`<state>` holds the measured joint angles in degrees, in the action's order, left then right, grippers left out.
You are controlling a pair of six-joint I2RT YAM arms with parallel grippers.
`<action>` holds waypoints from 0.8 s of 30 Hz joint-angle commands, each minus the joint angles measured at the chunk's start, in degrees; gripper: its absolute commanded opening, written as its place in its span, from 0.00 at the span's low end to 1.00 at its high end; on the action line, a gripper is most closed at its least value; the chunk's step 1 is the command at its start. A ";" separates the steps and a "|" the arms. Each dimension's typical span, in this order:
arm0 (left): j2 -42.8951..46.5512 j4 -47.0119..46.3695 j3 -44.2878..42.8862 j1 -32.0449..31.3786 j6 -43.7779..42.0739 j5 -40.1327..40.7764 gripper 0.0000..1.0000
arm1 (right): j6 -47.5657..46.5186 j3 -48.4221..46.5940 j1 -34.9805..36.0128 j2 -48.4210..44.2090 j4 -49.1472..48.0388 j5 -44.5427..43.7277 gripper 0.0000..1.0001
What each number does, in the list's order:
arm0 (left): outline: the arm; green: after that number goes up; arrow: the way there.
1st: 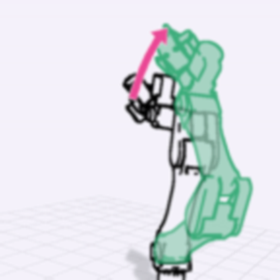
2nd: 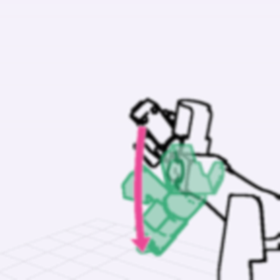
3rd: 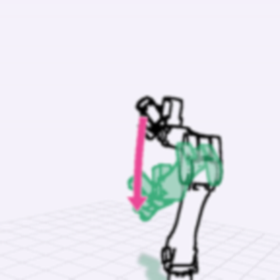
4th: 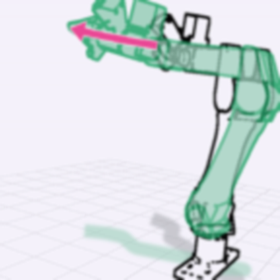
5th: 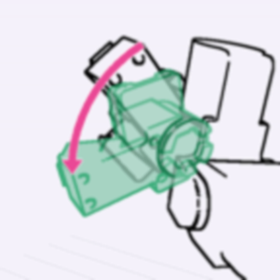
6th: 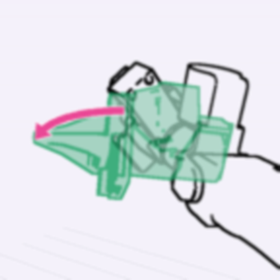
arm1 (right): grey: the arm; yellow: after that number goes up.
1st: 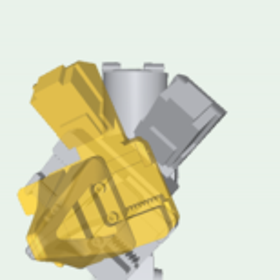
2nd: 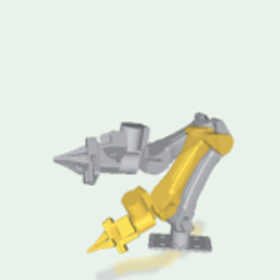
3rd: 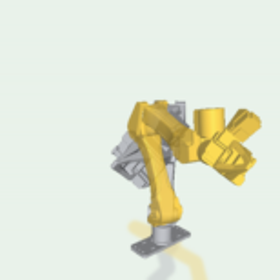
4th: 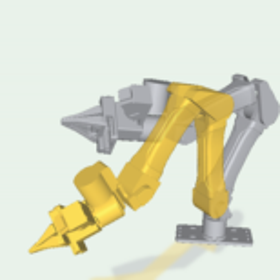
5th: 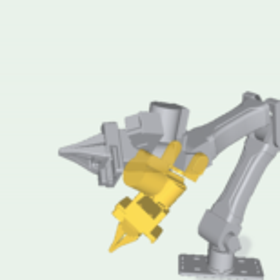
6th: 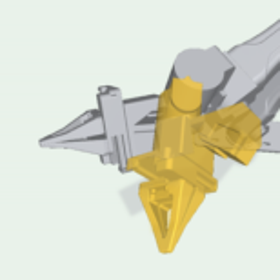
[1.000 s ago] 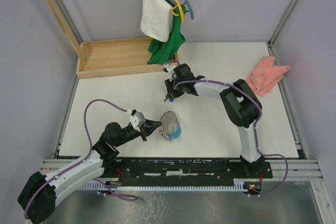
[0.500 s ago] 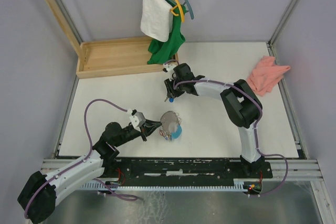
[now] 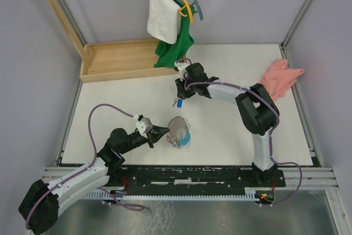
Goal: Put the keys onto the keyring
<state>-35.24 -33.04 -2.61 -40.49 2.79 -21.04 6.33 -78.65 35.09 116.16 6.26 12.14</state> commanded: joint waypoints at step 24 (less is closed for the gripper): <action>-0.06 -3.91 -1.18 0.06 -2.53 -0.66 0.03 | 1.25 0.79 -2.69 -2.39 -2.39 8.63 0.01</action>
<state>-35.27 -33.04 -2.61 -40.49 2.76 -21.08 9.52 -79.59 33.01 120.84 4.91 20.51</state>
